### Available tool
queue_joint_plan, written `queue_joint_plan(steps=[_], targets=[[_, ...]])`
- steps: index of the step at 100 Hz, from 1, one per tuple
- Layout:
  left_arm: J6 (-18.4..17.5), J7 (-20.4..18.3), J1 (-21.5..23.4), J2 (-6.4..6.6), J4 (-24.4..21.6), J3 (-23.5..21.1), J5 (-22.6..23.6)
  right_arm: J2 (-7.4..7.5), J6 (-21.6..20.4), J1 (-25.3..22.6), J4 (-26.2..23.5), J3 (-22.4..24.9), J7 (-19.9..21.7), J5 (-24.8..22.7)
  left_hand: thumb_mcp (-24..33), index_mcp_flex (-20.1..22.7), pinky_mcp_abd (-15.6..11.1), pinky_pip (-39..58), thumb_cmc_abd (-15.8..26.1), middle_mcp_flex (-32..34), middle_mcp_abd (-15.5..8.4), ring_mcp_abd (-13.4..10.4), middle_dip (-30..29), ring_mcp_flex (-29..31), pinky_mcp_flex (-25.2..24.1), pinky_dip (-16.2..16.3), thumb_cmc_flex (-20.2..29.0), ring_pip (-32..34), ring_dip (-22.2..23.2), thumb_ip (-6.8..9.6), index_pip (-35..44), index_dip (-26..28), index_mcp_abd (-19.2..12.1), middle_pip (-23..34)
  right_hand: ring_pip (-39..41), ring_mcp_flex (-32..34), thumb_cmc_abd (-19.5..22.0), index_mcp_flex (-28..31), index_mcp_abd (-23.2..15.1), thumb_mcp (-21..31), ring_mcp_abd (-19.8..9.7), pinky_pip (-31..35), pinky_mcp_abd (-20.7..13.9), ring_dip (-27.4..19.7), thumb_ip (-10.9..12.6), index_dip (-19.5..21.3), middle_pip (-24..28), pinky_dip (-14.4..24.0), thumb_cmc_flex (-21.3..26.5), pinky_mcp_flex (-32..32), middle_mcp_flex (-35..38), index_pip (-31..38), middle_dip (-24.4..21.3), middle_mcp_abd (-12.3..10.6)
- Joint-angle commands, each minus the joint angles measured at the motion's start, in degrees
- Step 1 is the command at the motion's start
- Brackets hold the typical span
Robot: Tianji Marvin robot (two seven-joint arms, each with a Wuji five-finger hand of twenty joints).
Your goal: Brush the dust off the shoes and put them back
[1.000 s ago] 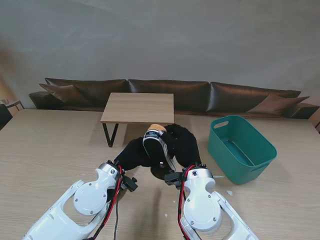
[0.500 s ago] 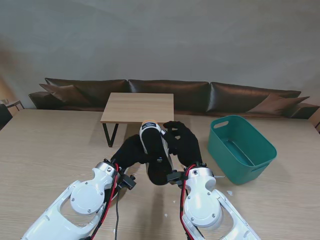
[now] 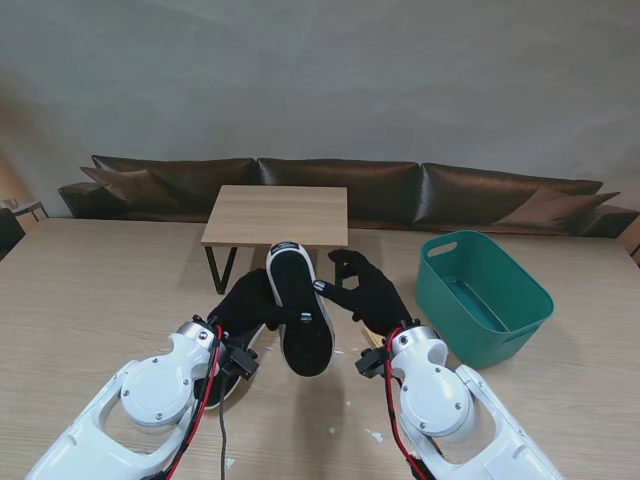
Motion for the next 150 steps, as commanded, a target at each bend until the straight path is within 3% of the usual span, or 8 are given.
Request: queue_joint_plan(steps=[1,72,103,122,131,137,143,150], targets=[[0.1,-1.6,-0.2,0.12,-1.5,-0.7,-0.8,1.19,-0.3,0.3,0.5,0.1,0.5,-0.6,13.9,2.5,-4.2,0.5,7.3,3.2,-4.7,-6.4,1.2,5.4,0.8,0.2,7.1,7.7,2.7,4.60,8.0,2.1,-6.5,2.7,-1.6,-2.4,-5.4,-3.3,0.9,-1.8,-2.0,-2.7,-2.7,-0.7,2.4,-1.6,-0.7,1.0,0.3,-24.0,-3.9,-1.1,-1.1,-2.3],[4.2,-7.5,-2.9,0.86,-1.0,-3.1,-5.5,5.21,-6.6,-3.3,-1.7,0.5,13.9,-1.7,13.4,2.0,-4.3,0.8,7.8,2.8,-4.4,-6.4,1.8,5.4,0.5,0.8,7.5,8.2,3.7,4.89,7.6,3.1,-6.1,2.7,-2.1,-3.0,-7.5,-2.2,8.5,0.8,-3.4,-8.9,-3.1,-1.3,0.6,-0.6,0.5,2.0,-3.8,-23.6,-8.2,-1.7,-1.9,-1.3],[5.4,-10.2,-4.5,0.99,-0.1,-1.1,-8.8,3.06,-4.3,-4.6,-1.8,-3.9,4.0,-4.7,13.1,1.8,-4.2,1.0,8.1,2.5,-4.2,-6.5,1.9,5.3,0.3,1.1,7.7,8.5,4.1,4.91,7.4,3.4,-5.9,2.6,4.3,2.9,-8.5,4.0,9.8,1.1,-2.4,-3.4,-2.2,0.7,1.4,2.0,3.9,3.6,0.3,-20.1,-0.7,3.7,-1.3,-0.1],[6.7,-11.5,-4.5,1.35,-0.5,-1.0,-8.5,0.73,-4.1,-5.8,-0.6,-5.4,-4.3,-3.1,12.6,1.8,-4.3,1.0,8.2,2.4,-4.2,-6.5,1.7,4.9,0.2,1.1,7.6,8.2,4.1,4.79,7.4,3.7,-6.1,2.5,15.4,14.7,-1.5,16.2,8.2,-8.3,-1.9,10.8,-0.3,3.2,4.5,7.1,11.2,0.6,14.5,-14.0,14.7,13.8,2.9,0.1],[7.0,-11.4,-4.6,1.27,-0.2,-1.0,-8.7,0.19,-4.6,-6.3,-0.3,-5.6,-5.9,-2.0,12.3,1.7,-4.4,0.7,8.4,2.2,-4.2,-6.4,1.5,4.6,-0.2,1.1,7.7,7.8,3.9,4.68,7.0,3.5,-6.2,2.2,20.0,21.0,-5.5,23.1,7.5,24.8,-2.3,19.1,0.2,4.4,1.6,8.3,13.5,0.6,6.5,-9.0,23.1,17.3,4.8,-0.4],[7.1,-11.3,-4.8,1.20,0.1,-1.0,-8.8,0.12,-5.0,-6.4,-0.1,-5.6,-6.1,-1.6,12.1,1.7,-4.4,0.6,8.6,2.1,-4.1,-6.4,1.4,4.5,-0.4,1.1,7.7,7.7,3.9,4.60,7.0,3.5,-6.2,2.1,22.3,25.0,-6.2,27.0,7.0,29.6,-2.9,23.2,0.3,5.0,0.8,9.2,15.2,0.7,7.2,-5.2,27.6,19.4,6.2,-0.9],[7.3,-11.1,-4.9,1.13,0.4,-0.9,-8.8,-0.03,-5.3,-6.5,0.1,-5.6,-6.5,-1.2,11.8,1.7,-4.3,0.5,8.8,2.0,-3.9,-6.1,1.2,4.3,-0.7,1.2,7.8,7.5,3.9,4.45,6.8,3.5,-5.8,2.0,24.9,29.3,-9.2,30.2,5.4,30.3,-3.2,26.9,0.6,5.5,-6.6,2.8,16.0,-0.2,12.3,-1.9,33.5,26.4,7.9,-1.4],[7.4,-11.1,-5.1,1.10,0.7,-0.8,-8.8,-0.03,-5.5,-6.5,0.2,-5.6,-6.4,-0.9,10.4,1.3,-4.6,0.4,9.5,1.4,-3.9,-6.0,1.0,3.6,-1.5,1.4,8.2,7.0,3.8,4.22,6.5,3.6,-5.7,1.8,26.5,33.9,-11.8,35.3,2.0,31.8,-4.0,29.4,0.9,5.6,-9.2,-1.8,16.1,-0.6,20.9,2.0,40.3,34.3,9.5,-2.2]])
